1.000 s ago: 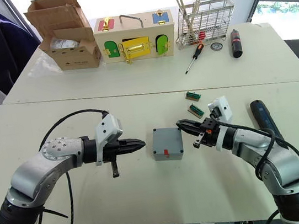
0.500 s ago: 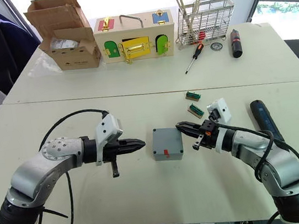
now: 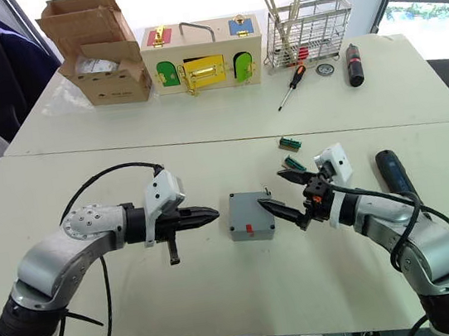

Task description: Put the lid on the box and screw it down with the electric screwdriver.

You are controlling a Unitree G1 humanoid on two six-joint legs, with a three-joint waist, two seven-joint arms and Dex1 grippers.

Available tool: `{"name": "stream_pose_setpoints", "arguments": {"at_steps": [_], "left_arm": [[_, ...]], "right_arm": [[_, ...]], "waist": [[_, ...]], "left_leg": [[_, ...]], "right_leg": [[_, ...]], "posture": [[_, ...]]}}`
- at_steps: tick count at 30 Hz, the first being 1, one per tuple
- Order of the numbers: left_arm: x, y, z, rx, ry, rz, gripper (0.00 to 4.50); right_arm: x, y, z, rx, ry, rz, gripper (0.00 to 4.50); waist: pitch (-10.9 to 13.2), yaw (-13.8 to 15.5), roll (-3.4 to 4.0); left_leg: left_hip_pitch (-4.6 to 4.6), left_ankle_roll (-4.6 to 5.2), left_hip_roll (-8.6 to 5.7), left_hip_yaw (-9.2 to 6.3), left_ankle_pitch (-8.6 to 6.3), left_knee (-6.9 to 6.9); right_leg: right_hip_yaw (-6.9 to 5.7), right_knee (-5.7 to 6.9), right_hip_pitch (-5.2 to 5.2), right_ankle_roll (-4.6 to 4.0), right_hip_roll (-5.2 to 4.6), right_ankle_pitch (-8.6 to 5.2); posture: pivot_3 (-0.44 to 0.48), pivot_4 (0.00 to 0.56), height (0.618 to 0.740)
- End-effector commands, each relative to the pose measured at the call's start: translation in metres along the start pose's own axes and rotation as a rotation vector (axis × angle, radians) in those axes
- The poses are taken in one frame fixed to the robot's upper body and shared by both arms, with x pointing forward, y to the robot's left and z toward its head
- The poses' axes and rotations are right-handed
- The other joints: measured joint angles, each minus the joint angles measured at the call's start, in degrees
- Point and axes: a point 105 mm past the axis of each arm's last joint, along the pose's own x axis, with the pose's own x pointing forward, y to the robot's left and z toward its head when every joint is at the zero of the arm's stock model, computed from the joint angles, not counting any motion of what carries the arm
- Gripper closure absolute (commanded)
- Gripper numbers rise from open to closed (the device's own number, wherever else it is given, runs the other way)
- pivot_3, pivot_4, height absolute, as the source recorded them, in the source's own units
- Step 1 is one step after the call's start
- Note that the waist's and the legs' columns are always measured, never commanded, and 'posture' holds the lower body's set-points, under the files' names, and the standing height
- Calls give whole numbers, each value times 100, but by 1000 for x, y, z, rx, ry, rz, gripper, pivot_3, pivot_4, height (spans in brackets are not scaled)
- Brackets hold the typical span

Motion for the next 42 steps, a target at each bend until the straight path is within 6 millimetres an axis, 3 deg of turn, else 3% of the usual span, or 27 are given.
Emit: {"name": "stream_pose_setpoints", "arguments": {"at_steps": [1, 14, 17, 21, 32, 35, 37, 38, 42], "left_arm": [[2, -3, 6, 34, -23, -18, 4500], [4, -3, 6, 32, -29, -10, 4500], [3, -4, 5, 26, -28, -3, 4500], [2, -4, 5, 24, -28, 2, 4500], [2, -4, 4, 26, -23, 6, 4500], [2, -3, 4, 27, -22, 5, 4500], [2, -3, 4, 28, -21, 3, 4500], [2, -4, 4, 30, -19, 3, 4500], [2, -4, 4, 32, -17, 2, 4500]], "right_arm": [[-2, 5, 18, -46, -45, 18, 278], [14, 5, 15, 6, -31, 59, 278], [17, 6, 11, 12, -23, 72, 969], [18, 7, 11, 14, -24, 76, 2385], [18, 7, 8, 24, -28, 69, 2385], [18, 6, 8, 26, -35, 63, 3193], [17, 6, 9, 28, -40, 60, 4181], [16, 7, 8, 28, -39, 60, 4441], [14, 8, 7, 33, -36, 56, 4441]], "waist": [[0, -2, 0], [0, 3, 0], [0, -5, 0], [0, -2, 0], [0, -3, 0], [0, -4, 0], [0, -4, 0], [0, -4, 0], [0, -3, 0]], "left_leg": [[0, 0, 0, 0, 0, 0], [0, 0, 0, 0, 0, 0], [0, 0, 0, 0, 0, 0], [0, 0, 0, 0, 0, 0], [0, 0, 0, 0, 0, 0], [0, 0, 0, 0, 0, 0], [0, 0, 0, 0, 0, 0], [0, 0, 0, 0, 0, 0], [0, 0, 0, 0, 0, 0]], "right_leg": [[0, 0, 0, 0, 0, 0], [0, 0, 0, 0, 0, 0], [0, 0, 0, 0, 0, 0], [0, 1, -1, 0, 0, 0], [0, 1, -1, 0, 0, 0], [0, 1, -1, 0, 0, 0], [0, 1, -1, 0, 0, 0], [0, 1, -1, 0, 0, 0], [0, 0, -1, 0, 0, 0]], "posture": [[0, 150, 740], [0, 150, 740], [0, 150, 740], [0, 150, 740], [0, 150, 740], [0, 150, 740], [0, 150, 740], [0, 150, 740], [0, 150, 740]]}}
